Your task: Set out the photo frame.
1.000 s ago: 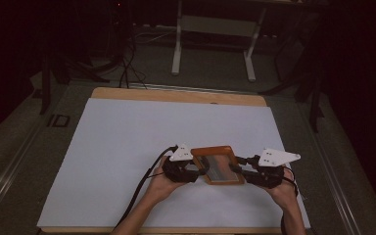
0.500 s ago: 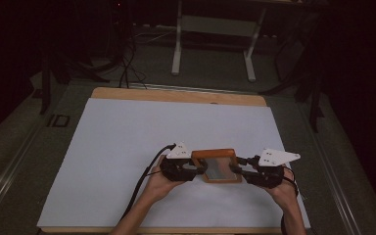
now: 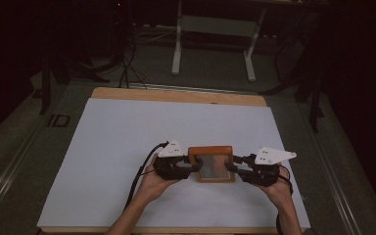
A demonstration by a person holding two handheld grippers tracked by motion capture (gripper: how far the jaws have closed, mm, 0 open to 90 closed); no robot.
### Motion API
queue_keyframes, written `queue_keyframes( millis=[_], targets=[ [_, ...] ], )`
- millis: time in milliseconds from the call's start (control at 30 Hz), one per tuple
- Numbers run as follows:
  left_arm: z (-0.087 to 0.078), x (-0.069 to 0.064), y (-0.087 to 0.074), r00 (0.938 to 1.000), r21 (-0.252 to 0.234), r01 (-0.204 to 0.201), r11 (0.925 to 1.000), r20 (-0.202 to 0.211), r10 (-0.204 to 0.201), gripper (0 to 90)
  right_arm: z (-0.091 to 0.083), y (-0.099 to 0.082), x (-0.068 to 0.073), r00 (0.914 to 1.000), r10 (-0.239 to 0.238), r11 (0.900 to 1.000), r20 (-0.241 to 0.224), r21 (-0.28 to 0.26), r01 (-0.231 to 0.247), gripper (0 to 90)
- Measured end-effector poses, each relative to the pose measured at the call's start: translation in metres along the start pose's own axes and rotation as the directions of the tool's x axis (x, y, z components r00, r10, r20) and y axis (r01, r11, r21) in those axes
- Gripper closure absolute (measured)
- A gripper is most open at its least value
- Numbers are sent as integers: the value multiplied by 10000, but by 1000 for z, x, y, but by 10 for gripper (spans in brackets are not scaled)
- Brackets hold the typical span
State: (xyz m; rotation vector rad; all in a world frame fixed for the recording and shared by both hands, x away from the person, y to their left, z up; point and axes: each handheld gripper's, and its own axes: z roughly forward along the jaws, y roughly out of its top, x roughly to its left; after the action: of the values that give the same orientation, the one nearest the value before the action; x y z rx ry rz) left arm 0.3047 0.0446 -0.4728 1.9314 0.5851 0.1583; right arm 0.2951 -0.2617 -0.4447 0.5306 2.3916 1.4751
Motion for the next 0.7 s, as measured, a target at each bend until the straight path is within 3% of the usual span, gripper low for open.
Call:
queue_keyframes(
  millis=[333,700],
  targets=[
    [-12,0,3,9998,53,71,10000,-171,-70,605,7,5,5,9999,100,9998,-38,-176,-101,658],
    [-30,-2,7,9989,-201,293,9994,-366,-300,608,12,12,9,9997,238,9984,-89,-520,-242,651]
  ],
)
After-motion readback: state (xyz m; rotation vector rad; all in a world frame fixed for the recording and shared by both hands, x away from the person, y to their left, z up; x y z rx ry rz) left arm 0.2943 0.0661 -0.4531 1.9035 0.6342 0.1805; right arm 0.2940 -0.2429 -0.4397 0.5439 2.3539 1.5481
